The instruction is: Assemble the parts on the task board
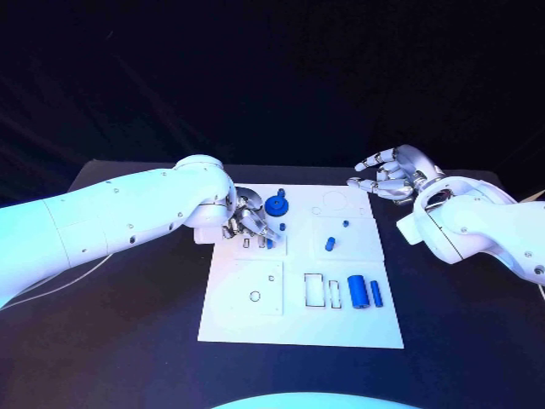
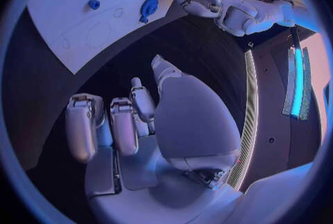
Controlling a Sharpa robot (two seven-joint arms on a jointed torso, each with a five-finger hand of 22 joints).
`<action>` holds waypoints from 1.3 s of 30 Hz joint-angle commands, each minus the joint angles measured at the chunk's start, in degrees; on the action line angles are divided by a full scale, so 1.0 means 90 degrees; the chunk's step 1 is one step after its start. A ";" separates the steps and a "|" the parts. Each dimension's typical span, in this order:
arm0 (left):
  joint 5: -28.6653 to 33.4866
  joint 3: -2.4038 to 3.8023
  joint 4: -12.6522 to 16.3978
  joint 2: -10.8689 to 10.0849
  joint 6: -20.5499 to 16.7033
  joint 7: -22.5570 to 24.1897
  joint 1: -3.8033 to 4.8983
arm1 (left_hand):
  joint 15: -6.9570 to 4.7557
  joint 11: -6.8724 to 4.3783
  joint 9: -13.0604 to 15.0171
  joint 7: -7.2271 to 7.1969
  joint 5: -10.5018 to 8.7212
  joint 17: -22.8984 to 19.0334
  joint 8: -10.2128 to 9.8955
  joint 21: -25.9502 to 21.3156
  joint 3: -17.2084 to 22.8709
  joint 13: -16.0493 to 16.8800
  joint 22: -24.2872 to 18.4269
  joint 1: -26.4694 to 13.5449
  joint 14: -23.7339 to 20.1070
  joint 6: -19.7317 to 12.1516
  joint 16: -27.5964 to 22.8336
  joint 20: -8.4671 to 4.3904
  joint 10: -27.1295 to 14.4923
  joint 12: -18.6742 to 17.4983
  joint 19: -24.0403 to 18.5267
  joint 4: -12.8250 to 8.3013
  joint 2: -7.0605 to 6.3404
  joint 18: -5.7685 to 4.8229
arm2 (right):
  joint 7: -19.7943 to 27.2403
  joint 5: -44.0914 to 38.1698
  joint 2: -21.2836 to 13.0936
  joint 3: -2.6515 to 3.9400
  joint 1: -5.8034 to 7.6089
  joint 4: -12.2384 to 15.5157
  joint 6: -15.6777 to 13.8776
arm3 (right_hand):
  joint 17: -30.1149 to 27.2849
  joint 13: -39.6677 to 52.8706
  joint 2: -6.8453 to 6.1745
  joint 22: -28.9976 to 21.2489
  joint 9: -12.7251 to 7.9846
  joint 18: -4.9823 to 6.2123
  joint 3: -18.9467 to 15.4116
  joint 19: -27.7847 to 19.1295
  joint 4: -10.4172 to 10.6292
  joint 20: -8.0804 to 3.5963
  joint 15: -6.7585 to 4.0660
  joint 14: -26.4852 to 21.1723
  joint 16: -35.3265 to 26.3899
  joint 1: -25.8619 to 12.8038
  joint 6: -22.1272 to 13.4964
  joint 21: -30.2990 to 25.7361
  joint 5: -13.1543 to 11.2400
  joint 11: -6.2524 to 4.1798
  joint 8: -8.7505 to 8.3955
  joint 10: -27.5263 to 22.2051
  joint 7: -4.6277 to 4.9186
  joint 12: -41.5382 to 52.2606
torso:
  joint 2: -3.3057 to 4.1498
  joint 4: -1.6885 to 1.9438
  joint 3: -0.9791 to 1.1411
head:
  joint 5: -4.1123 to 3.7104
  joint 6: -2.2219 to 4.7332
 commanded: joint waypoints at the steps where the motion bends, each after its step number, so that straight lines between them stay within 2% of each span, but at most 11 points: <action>1: 0.0123 0.0000 0.0003 0.0011 0.0085 0.0007 -0.0002 | -0.0048 -0.0004 0.0021 -0.0029 0.0021 0.1321 0.0020 0.0041 0.0054 0.0017 0.0010 0.0067 0.0491 -0.0020 0.0045 -0.0014 0.0023 0.0043 0.0037 -0.0008 0.0013 -0.0101 | 0.0024 -0.0068 0.0007 0.0002 -0.0001 -0.0004 0.0058 | 0.1234 -0.0004 0.0038 0.1096 0.0010 0.0103 0.0038 0.0337 0.0017 -0.0050 -0.0056 0.0543 -0.0044 0.0017 0.0033 0.0036 0.0015 -0.0015 0.0039 -0.0043 -0.0007 -0.0034 | 0.0000 0.0002 -0.0002 | -0.0001 -0.0009; 9: 0.0228 -0.0001 -0.0002 0.0017 0.0072 0.0008 -0.0002 | -0.0061 -0.0022 0.0103 -0.0049 0.0013 0.1328 0.0010 0.0057 0.0185 0.0033 0.0030 0.0288 0.0494 -0.0013 0.0047 -0.0022 0.0032 0.0049 0.0033 -0.0026 0.0089 -0.0103 | 0.0014 -0.0063 0.0020 0.0001 -0.0003 -0.0014 0.0086 | 0.1234 -0.0004 0.0038 0.1096 0.0010 0.0103 0.0038 0.0337 0.0017 -0.0050 -0.0056 0.0543 -0.0044 0.0017 0.0033 0.0036 0.0015 -0.0015 0.0039 -0.0043 -0.0007 -0.0034 | -0.0005 0.0006 -0.0001 | 0.0003 -0.0014; 15: 0.0283 -0.0001 -0.0010 0.0017 0.0031 0.0012 -0.0002 | -0.0088 -0.0050 0.0210 -0.0077 -0.0005 0.1343 -0.0026 0.0074 0.0508 0.0042 0.0056 0.0681 0.0500 -0.0029 0.0052 -0.0037 0.0032 0.0042 0.0028 -0.0106 0.0175 -0.0105 | 0.0005 -0.0061 0.0024 0.0001 -0.0004 -0.0017 0.0110 | 0.1234 -0.0004 0.0038 0.1096 0.0010 0.0103 0.0038 0.0337 0.0017 -0.0050 -0.0056 0.0543 -0.0044 0.0017 0.0033 0.0036 0.0015 -0.0015 0.0039 -0.0043 -0.0007 -0.0034 | -0.0002 0.0007 -0.0003 | 0.0006 -0.0031; 19: 0.0295 -0.0001 -0.0014 0.0013 -0.0019 0.0020 -0.0002 | -0.0092 -0.0056 0.0258 -0.0084 -0.0027 0.1348 -0.0039 0.0083 0.0670 0.0046 0.0070 0.0800 0.0502 -0.0032 0.0053 -0.0042 0.0036 0.0039 0.0030 -0.0126 0.0227 -0.0108 | -0.0002 -0.0061 0.0025 0.0001 -0.0004 -0.0018 0.0124 | 0.1234 -0.0004 0.0038 0.1096 0.0010 0.0103 0.0038 0.0337 0.0017 -0.0050 -0.0056 0.0543 -0.0044 0.0017 0.0033 0.0036 0.0015 -0.0015 0.0039 -0.0043 -0.0007 -0.0034 | 0.0001 0.0007 -0.0001 | 0.0012 -0.0028; 26: 0.0349 -0.0002 -0.0018 0.0010 -0.0053 0.0032 -0.0002 | -0.0099 -0.0064 0.0317 -0.0091 -0.0032 0.1365 -0.0052 0.0092 0.0852 0.0048 0.0088 0.0948 0.0510 -0.0045 0.0060 -0.0047 0.0037 0.0032 0.0034 -0.0204 0.0235 -0.0111 | -0.0008 -0.0060 0.0029 0.0001 -0.0005 -0.0021 0.0148 | 0.1219 -0.0006 0.0037 0.1094 0.0011 0.0104 0.0041 0.0336 0.0027 -0.0053 -0.0058 0.0539 -0.0053 0.0007 0.0029 0.0032 0.0013 -0.0017 0.0052 -0.0040 -0.0008 -0.0034 | -0.0003 0.0009 -0.0003 | 0.0020 -0.0039; 27: 0.0368 -0.0002 -0.0019 0.0007 -0.0070 0.0033 -0.0002 | -0.0108 -0.0072 0.0332 -0.0100 -0.0033 0.1371 -0.0058 0.0095 0.0951 0.0044 0.0094 0.1038 0.0513 -0.0057 0.0063 -0.0049 0.0033 0.0025 0.0035 -0.0267 0.0262 -0.0111 | -0.0008 -0.0060 0.0030 0.0001 -0.0005 -0.0022 0.0151 | 0.1219 -0.0006 0.0037 0.1094 0.0011 0.0104 0.0041 0.0336 0.0027 -0.0053 -0.0058 0.0539 -0.0053 0.0007 0.0029 0.0032 0.0013 -0.0017 0.0052 -0.0040 -0.0008 -0.0034 | -0.0003 0.0009 -0.0002 | 0.0020 -0.0039; 34: 0.0560 -0.0001 -0.0004 -0.0064 -0.0136 0.0041 -0.0002 | -0.0108 -0.0073 0.0499 -0.0092 -0.0034 0.1401 -0.0090 0.0105 0.1660 0.0040 0.0108 0.1172 0.0527 -0.0096 0.0075 -0.0054 0.0050 -0.0003 0.0026 -0.0538 0.0159 -0.0111 | -0.0013 -0.0058 0.0027 0.0000 -0.0005 -0.0027 0.0175 | 0.1219 -0.0006 0.0037 0.1094 0.0011 0.0104 0.0041 0.0336 0.0027 -0.0053 -0.0058 0.0539 -0.0053 0.0007 0.0029 0.0032 0.0013 -0.0017 0.0052 -0.0040 -0.0008 -0.0034 | -0.0001 0.0005 0.0004 | 0.0031 -0.0037; 36: 0.0642 0.0000 0.0013 -0.0096 -0.0159 0.0045 -0.0002 | -0.0103 -0.0073 0.0571 -0.0079 -0.0033 0.1414 -0.0086 0.0110 0.1951 0.0049 0.0115 0.1123 0.0534 -0.0096 0.0080 -0.0054 0.0076 -0.0005 0.0026 -0.0643 0.0088 -0.0111 | -0.0011 -0.0057 0.0025 0.0000 -0.0006 -0.0025 0.0179 | 0.1219 -0.0006 0.0037 0.1094 0.0011 0.0104 0.0041 0.0336 0.0027 -0.0053 -0.0058 0.0539 -0.0053 0.0007 0.0029 0.0032 0.0013 -0.0017 0.0052 -0.0040 -0.0008 -0.0034 | -0.0002 0.0006 0.0006 | 0.0034 -0.0033; 39: 0.0784 0.0006 0.0047 -0.0149 -0.0210 0.0049 -0.0001 | -0.0105 -0.0069 0.0628 -0.0087 -0.0035 0.1420 -0.0077 0.0109 0.2139 0.0055 0.0113 0.1066 0.0537 -0.0095 0.0083 -0.0051 0.0095 -0.0005 0.0022 -0.0725 0.0032 -0.0111 | -0.0006 -0.0056 0.0024 0.0000 -0.0006 -0.0021 0.0180 | 0.1219 -0.0006 0.0037 0.1094 0.0011 0.0104 0.0041 0.0336 0.0027 -0.0053 -0.0058 0.0539 -0.0053 0.0007 0.0029 0.0032 0.0013 -0.0017 0.0052 -0.0040 -0.0008 -0.0034 | -0.0005 0.0011 0.0010 | 0.0032 -0.0033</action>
